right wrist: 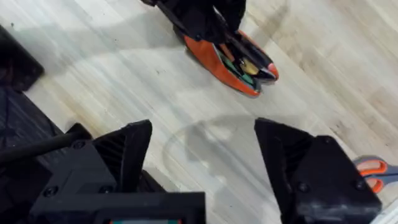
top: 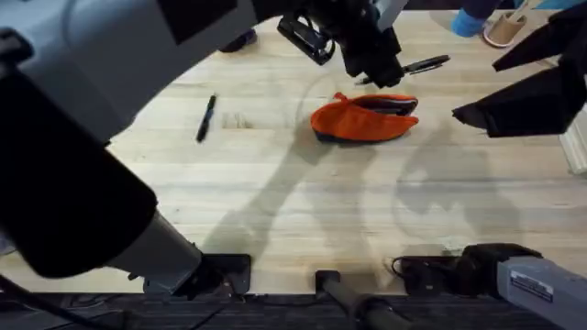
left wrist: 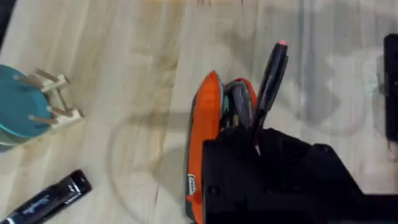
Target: Unzip the bag, pick up the pens from the table one at a time and place them inside, then zip the bag closed.
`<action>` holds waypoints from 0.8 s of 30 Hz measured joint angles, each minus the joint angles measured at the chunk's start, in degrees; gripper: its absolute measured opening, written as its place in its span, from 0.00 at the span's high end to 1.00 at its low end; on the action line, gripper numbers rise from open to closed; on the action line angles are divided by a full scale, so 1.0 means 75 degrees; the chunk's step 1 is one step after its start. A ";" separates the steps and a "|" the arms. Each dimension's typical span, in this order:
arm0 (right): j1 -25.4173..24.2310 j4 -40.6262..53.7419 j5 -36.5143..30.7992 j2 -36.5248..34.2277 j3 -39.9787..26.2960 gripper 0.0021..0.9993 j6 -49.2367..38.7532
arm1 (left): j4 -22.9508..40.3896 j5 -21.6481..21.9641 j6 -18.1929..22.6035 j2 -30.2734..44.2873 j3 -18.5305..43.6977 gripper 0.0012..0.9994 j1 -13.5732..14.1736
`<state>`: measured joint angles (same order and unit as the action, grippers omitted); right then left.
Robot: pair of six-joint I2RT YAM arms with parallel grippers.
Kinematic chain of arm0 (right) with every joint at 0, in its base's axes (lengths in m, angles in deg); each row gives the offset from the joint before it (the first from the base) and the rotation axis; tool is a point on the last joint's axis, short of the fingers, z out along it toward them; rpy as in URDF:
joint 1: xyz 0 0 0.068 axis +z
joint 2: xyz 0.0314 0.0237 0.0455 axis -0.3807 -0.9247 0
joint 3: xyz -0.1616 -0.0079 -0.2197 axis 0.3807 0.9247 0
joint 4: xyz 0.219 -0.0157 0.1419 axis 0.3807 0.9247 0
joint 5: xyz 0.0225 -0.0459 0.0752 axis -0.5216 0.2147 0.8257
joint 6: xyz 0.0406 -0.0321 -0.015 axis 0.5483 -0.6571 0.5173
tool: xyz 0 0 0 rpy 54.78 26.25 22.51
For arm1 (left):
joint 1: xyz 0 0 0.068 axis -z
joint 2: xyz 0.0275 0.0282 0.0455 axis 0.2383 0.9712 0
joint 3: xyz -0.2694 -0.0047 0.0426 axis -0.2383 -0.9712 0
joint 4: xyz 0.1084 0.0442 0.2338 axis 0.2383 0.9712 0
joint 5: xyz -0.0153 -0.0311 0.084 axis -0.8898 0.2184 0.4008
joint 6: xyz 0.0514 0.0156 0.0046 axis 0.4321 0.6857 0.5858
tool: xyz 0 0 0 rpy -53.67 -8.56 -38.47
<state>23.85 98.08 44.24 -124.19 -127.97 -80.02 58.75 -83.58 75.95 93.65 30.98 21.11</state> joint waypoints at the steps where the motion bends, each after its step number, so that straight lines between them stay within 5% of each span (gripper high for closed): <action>1: 0.0000 0.0000 0.0000 0.0000 0.0000 0.00 0.0000 | 0.0027 -0.0001 -0.0082 0.0025 0.0000 0.96 0.0008; 24: 0.0000 0.0000 0.0000 0.0000 0.0000 0.00 0.0000 | -0.0160 0.0017 -0.0399 0.1071 0.0000 0.96 0.0009</action>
<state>23.85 98.08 44.24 -124.19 -127.97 -80.02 57.55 -83.44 72.95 101.69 30.98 21.17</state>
